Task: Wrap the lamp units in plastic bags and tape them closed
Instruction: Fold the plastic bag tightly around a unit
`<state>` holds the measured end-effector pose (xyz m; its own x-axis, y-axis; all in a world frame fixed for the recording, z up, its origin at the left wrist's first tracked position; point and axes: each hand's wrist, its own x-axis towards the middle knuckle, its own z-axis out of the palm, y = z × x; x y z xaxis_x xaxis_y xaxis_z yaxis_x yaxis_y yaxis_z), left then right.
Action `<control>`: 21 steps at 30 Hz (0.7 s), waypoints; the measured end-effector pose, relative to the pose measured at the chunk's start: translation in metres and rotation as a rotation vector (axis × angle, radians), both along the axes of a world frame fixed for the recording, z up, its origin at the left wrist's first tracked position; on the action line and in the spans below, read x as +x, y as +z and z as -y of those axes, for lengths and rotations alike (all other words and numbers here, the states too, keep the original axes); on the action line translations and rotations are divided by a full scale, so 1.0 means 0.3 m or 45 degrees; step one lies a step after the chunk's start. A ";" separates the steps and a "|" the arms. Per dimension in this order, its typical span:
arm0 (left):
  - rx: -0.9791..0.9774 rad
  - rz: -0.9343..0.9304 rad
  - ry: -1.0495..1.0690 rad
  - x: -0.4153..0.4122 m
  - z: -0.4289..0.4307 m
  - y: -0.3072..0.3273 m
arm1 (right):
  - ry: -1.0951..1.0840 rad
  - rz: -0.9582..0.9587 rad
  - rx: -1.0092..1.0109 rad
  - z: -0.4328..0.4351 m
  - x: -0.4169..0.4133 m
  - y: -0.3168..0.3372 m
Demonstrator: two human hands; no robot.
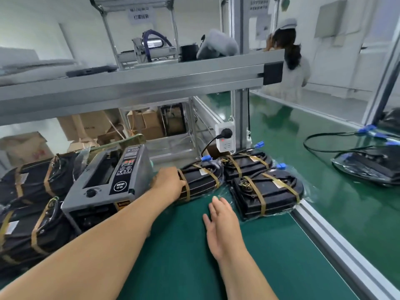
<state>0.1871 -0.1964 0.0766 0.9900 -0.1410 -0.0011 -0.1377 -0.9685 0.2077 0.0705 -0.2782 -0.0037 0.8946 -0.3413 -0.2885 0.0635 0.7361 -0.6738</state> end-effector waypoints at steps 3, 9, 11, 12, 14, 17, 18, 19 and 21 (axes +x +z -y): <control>-0.034 0.037 -0.022 -0.064 -0.026 0.014 | 0.015 0.012 0.034 0.007 0.009 -0.003; -0.374 0.074 -0.097 -0.284 -0.132 0.054 | 0.008 -0.043 0.015 0.019 0.001 0.027; -0.485 0.079 -0.069 -0.366 -0.192 0.054 | 0.108 -0.112 -0.007 0.036 -0.014 0.048; -0.548 0.091 -0.054 -0.409 -0.228 0.050 | 0.204 -0.128 -0.010 0.037 -0.030 0.061; -0.657 0.138 -0.051 -0.501 -0.308 0.037 | 0.374 -0.111 0.034 0.009 -0.074 0.094; -0.772 0.244 -0.112 -0.649 -0.423 -0.003 | 0.411 -0.116 -0.001 -0.057 -0.135 0.149; -0.820 0.295 -0.145 -0.691 -0.461 -0.030 | 0.415 -0.100 -0.047 -0.081 -0.162 0.171; -0.852 0.353 -0.179 -0.729 -0.497 -0.056 | 0.409 -0.079 -0.106 -0.103 -0.193 0.189; -0.839 0.457 -0.249 -0.790 -0.558 -0.102 | 0.354 -0.047 -0.292 -0.146 -0.259 0.214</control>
